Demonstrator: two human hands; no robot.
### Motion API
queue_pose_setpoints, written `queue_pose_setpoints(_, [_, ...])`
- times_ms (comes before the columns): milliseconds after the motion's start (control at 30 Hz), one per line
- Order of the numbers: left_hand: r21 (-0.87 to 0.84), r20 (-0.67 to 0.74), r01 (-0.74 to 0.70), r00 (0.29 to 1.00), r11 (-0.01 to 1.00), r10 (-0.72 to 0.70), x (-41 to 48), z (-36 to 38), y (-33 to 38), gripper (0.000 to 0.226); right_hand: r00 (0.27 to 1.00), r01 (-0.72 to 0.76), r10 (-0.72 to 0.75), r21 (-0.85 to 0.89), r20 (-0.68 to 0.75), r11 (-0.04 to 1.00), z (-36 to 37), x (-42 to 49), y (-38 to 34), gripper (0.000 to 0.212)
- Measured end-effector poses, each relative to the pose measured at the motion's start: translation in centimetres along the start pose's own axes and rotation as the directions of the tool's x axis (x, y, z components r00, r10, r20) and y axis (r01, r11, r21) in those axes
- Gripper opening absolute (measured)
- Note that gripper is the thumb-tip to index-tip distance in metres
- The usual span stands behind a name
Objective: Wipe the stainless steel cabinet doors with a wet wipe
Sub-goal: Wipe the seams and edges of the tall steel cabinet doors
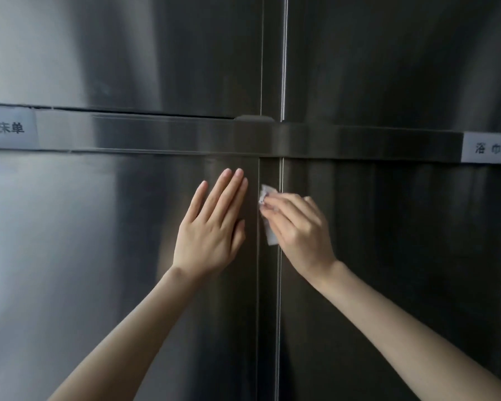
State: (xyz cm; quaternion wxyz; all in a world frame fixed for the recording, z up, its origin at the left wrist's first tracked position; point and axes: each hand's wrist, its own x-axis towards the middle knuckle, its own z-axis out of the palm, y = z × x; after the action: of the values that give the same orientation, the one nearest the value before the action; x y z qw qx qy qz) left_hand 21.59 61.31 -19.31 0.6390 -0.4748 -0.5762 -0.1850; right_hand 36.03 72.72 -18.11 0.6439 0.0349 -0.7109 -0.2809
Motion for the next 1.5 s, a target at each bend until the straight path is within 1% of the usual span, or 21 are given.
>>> queue_pose_setpoints(67, [-0.003, 0.013, 0.000, 1.000, 1.000, 0.000, 0.0, -0.1, 0.2, 0.057, 0.995, 0.082, -0.082, 0.007, 0.050, 0.997, -0.5, -1.8, -0.4, 0.010])
queue_pose_setpoints(133, [-0.010, 0.026, 0.002, 1.000, 1.000, -0.001, -0.2, -0.1, 0.3, 0.059, 0.993, 0.105, -0.106, 0.016, 0.059, 0.994, -0.7, -0.7, 0.4, 0.007])
queue_pose_setpoints(267, [-0.019, 0.020, 0.006, 1.000, 1.000, -0.006, -0.2, 0.0, 0.2, 0.059, 0.997, -0.023, 0.027, 0.051, -0.078, 0.998, 0.4, 4.9, 1.8, 0.007])
queue_pose_setpoints(333, [-0.016, 0.015, 0.006, 1.000, 1.000, -0.006, -0.2, 0.1, 0.2, 0.059, 0.992, -0.074, 0.082, 0.088, -0.095, 0.993, 0.7, 4.0, 0.8, 0.008])
queue_pose_setpoints(400, [-0.019, 0.010, 0.008, 1.000, 1.000, -0.008, -0.2, 0.2, 0.1, 0.059, 0.996, -0.079, 0.084, 0.120, -0.038, 0.990, 0.7, 0.4, -0.5, 0.009])
queue_pose_setpoints(500, [-0.029, 0.020, 0.006, 1.000, 1.000, -0.005, -0.2, 0.1, 0.1, 0.063, 0.997, 0.026, -0.033, 0.091, 0.074, 0.996, 0.0, -3.4, -1.2, 0.013])
queue_pose_setpoints(533, [-0.033, 0.023, 0.004, 1.000, 0.999, -0.003, -0.2, 0.1, 0.1, 0.065, 0.995, 0.051, -0.058, 0.091, 0.081, 0.995, -0.1, -3.2, -0.7, 0.012])
queue_pose_setpoints(633, [-0.038, 0.033, 0.009, 0.999, 0.999, -0.007, -0.2, 0.0, 0.1, 0.068, 0.999, 0.038, -0.039, 0.061, 0.006, 0.997, 0.0, 0.2, 0.8, 0.009])
queue_pose_setpoints(700, [-0.040, 0.041, 0.033, 0.999, 0.999, -0.031, -0.5, 0.0, 0.4, 0.068, 0.998, -0.015, 0.017, 0.029, -0.066, 0.999, 0.2, 2.5, 1.5, 0.009])
queue_pose_setpoints(767, [-0.039, 0.048, 0.056, 0.997, 0.998, -0.054, -1.4, 0.1, 0.9, 0.068, 0.989, -0.076, 0.082, 0.056, -0.124, 0.996, 0.5, 3.0, 1.4, 0.010])
queue_pose_setpoints(833, [-0.030, 0.054, 0.059, 0.997, 0.998, -0.057, -3.0, 0.1, 1.1, 0.067, 0.984, -0.103, 0.116, 0.107, -0.134, 0.989, 0.7, 1.4, 0.4, 0.010])
queue_pose_setpoints(933, [-0.024, 0.055, 0.044, 0.998, 0.999, -0.042, -4.7, 0.2, 1.0, 0.066, 0.989, -0.077, 0.093, 0.134, -0.116, 0.988, 0.7, -1.2, -0.5, 0.011])
queue_pose_setpoints(1000, [-0.026, 0.055, 0.044, 0.998, 0.999, -0.042, -5.0, 0.3, 1.0, 0.066, 0.985, -0.085, 0.107, 0.159, -0.134, 0.984, 0.8, -0.3, 0.1, 0.012])
queue_pose_setpoints(1067, [-0.030, 0.058, 0.045, 0.997, 0.999, -0.043, -5.0, 0.5, 0.9, 0.066, 0.967, -0.111, 0.152, 0.200, -0.202, 0.973, 1.3, 2.0, 0.7, 0.010])
queue_pose_setpoints(1133, [-0.021, 0.060, 0.048, 0.997, 0.999, -0.046, -5.0, 0.5, 0.9, 0.067, 0.948, -0.171, 0.219, 0.212, -0.231, 0.962, 1.6, 3.9, 0.8, 0.009])
queue_pose_setpoints(1200, [-0.017, 0.062, 0.041, 0.997, 0.999, -0.040, -4.9, 0.5, 0.9, 0.067, 0.930, -0.248, 0.292, 0.203, -0.225, 0.947, 1.8, 3.5, 0.2, 0.009])
queue_pose_setpoints(1267, [-0.013, 0.065, 0.031, 0.997, 0.999, -0.030, -4.8, 0.5, 0.8, 0.067, 0.928, -0.276, 0.318, 0.214, -0.195, 0.937, 1.8, 0.7, -1.1, 0.008])
queue_pose_setpoints(1333, [-0.007, 0.078, 0.027, 0.997, 1.000, -0.027, -4.8, 0.4, 0.8, 0.067, 0.942, -0.278, 0.312, 0.235, -0.120, 0.931, 1.5, -3.8, -3.0, 0.010])
queue_pose_setpoints(1400, [-0.009, 0.083, 0.029, 0.996, 1.000, -0.029, -4.8, 0.5, 0.8, 0.066, 0.956, -0.276, 0.292, 0.274, -0.016, 0.921, 0.8, -8.0, -4.8, 0.011])
queue_pose_setpoints(1467, [-0.016, 0.087, 0.028, 0.996, 0.999, -0.026, -4.7, 0.5, 0.7, 0.066, 0.963, -0.270, 0.262, 0.308, 0.067, 0.912, 0.1, -10.0, -5.9, 0.012])
queue_pose_setpoints(1500, [-0.025, 0.085, 0.020, 0.996, 0.999, -0.018, -4.9, 0.5, 0.6, 0.066, 0.961, -0.275, 0.262, 0.322, 0.086, 0.906, 0.0, -9.9, -5.9, 0.012])
